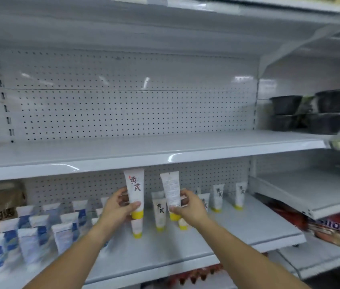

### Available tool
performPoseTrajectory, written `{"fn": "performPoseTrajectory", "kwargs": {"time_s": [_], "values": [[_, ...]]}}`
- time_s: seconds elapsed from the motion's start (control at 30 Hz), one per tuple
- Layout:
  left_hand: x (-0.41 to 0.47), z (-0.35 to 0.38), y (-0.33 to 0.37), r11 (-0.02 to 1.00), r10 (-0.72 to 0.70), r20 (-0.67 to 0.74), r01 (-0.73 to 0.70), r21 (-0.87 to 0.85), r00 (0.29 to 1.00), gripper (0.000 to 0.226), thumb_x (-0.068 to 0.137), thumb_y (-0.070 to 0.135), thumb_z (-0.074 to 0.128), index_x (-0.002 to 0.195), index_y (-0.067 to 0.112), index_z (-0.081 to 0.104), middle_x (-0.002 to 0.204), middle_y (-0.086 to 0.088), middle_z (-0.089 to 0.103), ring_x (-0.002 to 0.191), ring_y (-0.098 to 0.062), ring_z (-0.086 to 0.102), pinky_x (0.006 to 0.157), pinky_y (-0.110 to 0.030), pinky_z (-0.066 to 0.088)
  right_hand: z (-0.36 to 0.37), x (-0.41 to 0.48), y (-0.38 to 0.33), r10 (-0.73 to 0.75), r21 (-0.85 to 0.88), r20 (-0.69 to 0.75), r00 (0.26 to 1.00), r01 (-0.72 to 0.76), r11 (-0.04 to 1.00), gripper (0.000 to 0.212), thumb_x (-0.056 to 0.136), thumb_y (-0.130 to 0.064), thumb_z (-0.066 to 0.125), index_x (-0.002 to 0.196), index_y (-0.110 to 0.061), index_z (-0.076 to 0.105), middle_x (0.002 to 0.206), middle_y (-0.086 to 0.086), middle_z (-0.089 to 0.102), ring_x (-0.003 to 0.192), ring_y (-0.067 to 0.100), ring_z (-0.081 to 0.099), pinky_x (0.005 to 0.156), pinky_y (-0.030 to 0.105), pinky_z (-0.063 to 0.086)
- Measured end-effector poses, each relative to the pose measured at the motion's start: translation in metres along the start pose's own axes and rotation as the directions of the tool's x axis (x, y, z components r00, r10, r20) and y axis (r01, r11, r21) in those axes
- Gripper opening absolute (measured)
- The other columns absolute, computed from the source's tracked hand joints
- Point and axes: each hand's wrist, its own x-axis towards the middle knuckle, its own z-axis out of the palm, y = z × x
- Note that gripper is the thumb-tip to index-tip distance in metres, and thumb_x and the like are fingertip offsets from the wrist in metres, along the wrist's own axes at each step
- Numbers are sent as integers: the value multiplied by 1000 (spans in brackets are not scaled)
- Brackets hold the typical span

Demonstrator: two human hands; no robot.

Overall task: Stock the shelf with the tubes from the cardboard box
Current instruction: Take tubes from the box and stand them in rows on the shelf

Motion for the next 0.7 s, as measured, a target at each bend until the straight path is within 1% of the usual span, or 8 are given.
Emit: {"fn": "performPoseTrajectory", "kwargs": {"time_s": [0.07, 0.1, 0.17, 0.23, 0.33, 0.47, 0.6, 0.7], "values": [[5, 37, -4, 1000, 0, 50, 0, 2, 999, 52, 81, -5, 74, 126, 12, 55, 114, -11, 67, 92, -20, 69, 63, -41, 60, -34, -2, 16, 24, -19, -37, 999, -25, 1000, 43, 77, -13, 82, 112, -18, 58, 91, -10, 64, 76, -2, 59, 62, 10, 49], [6, 55, -6, 1000, 0, 73, -1, 6, 997, 51, 81, -5, 74, 126, 13, 55, 112, -9, 68, 88, -16, 70, 61, -35, 60, -49, -3, 25, 41, -22, -60, 997, -43, 999, 45, 76, -14, 82, 114, -17, 58, 90, -10, 64, 77, 0, 61, 64, 13, 51], [10, 87, -9, 1000, 7, 117, -8, 5, 993, 45, 82, -4, 74, 120, 14, 57, 108, -7, 69, 82, -10, 71, 59, -29, 59, -78, -4, 42, 73, -26, -117, 990, -76, 997, 50, 72, -17, 85, 115, -19, 59, 93, -8, 68, 81, 7, 67, 73, 27, 58], [16, 117, -13, 1000, 3, 166, -2, -8, 986, 44, 82, -2, 75, 118, 16, 58, 111, -9, 69, 88, -17, 72, 64, -39, 61, -104, -6, 56, 97, -30, -164, 982, -103, 994, 50, 72, -18, 85, 115, -19, 60, 97, -6, 68, 85, 9, 67, 74, 28, 58], [28, 156, -18, 1000, 11, 210, -6, -27, 978, 45, 82, -4, 74, 119, 15, 58, 109, -8, 70, 88, -19, 70, 61, -34, 60, -139, -7, 72, 123, -41, -228, 966, -136, 990, 50, 72, -20, 86, 115, -20, 60, 103, -3, 68, 88, 11, 67, 73, 26, 57], [49, 202, -28, 999, 1, 280, 12, -44, 960, 44, 81, -2, 75, 114, 22, 59, 109, -7, 71, 95, -25, 70, 73, -48, 61, -176, -6, 92, 154, -55, -297, 942, -178, 983, 46, 74, -16, 84, 112, -23, 59, 94, -5, 66, 78, 4, 65, 59, 12, 47], [73, 240, -37, 999, 15, 325, -2, -41, 946, 44, 81, -1, 77, 108, 29, 59, 104, -4, 73, 96, -26, 70, 69, -47, 61, -206, 3, 109, 169, -99, -350, 921, -216, 971, 46, 74, -18, 84, 112, -22, 57, 94, -7, 64, 77, 1, 62, 59, 14, 47], [90, 263, -41, 999, 38, 356, -33, -18, 934, 46, 79, 2, 79, 109, 30, 58, 106, -3, 72, 95, -23, 71, 73, -45, 61, -222, 14, 121, 181, -102, -388, 904, -238, 966, 45, 74, -17, 84, 109, -22, 57, 98, -5, 67, 84, 7, 66, 74, 30, 58]]}}
